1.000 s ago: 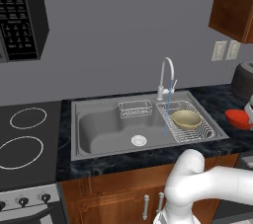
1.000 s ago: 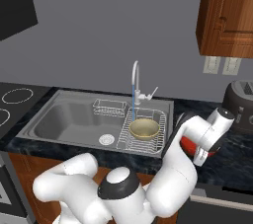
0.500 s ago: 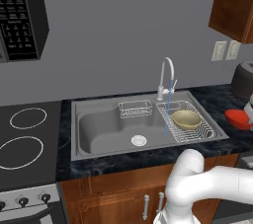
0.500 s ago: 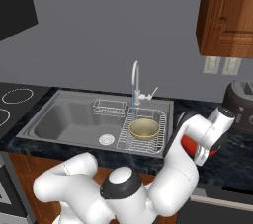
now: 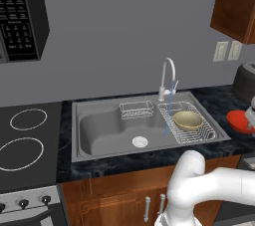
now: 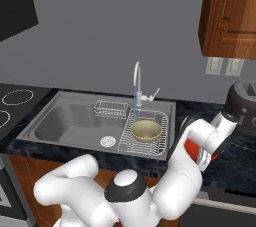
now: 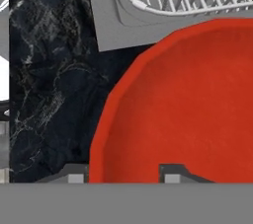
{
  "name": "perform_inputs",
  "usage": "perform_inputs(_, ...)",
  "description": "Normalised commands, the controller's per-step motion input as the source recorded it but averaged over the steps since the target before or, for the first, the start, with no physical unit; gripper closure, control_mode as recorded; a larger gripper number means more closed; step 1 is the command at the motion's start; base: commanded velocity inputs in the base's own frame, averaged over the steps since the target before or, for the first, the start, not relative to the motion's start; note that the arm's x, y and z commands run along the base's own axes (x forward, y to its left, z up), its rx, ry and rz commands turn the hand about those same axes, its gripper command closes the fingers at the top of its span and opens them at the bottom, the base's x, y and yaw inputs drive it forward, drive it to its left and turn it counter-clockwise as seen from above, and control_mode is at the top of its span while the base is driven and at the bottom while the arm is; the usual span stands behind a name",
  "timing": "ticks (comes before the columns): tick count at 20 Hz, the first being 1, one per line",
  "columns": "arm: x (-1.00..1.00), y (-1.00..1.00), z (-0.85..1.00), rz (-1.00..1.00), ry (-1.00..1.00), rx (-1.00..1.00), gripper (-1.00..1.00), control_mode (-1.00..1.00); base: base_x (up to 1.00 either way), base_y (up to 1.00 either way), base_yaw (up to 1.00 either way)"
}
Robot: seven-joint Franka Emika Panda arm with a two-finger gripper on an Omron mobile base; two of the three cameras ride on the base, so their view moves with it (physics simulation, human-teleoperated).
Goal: Rinse each bowl for a few seconds and place them down in the sink or on the counter.
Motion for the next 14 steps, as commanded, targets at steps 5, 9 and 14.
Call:
perform_inputs(5, 0.0, -0.1, 0.0, 0.0, 0.0, 0.01, -1.0, -1.0, 0.0, 0.0, 0.0)
perform_inputs(9, 0.0, -0.09, 0.03, 0.0, 0.0, 0.0, -1.0, -1.0, 0.0, 0.0, 0.0)
perform_inputs(14, 0.0, -0.04, 0.16, 0.0, -0.01, 0.0, -1.0, -1.0, 0.0, 0.0, 0.0)
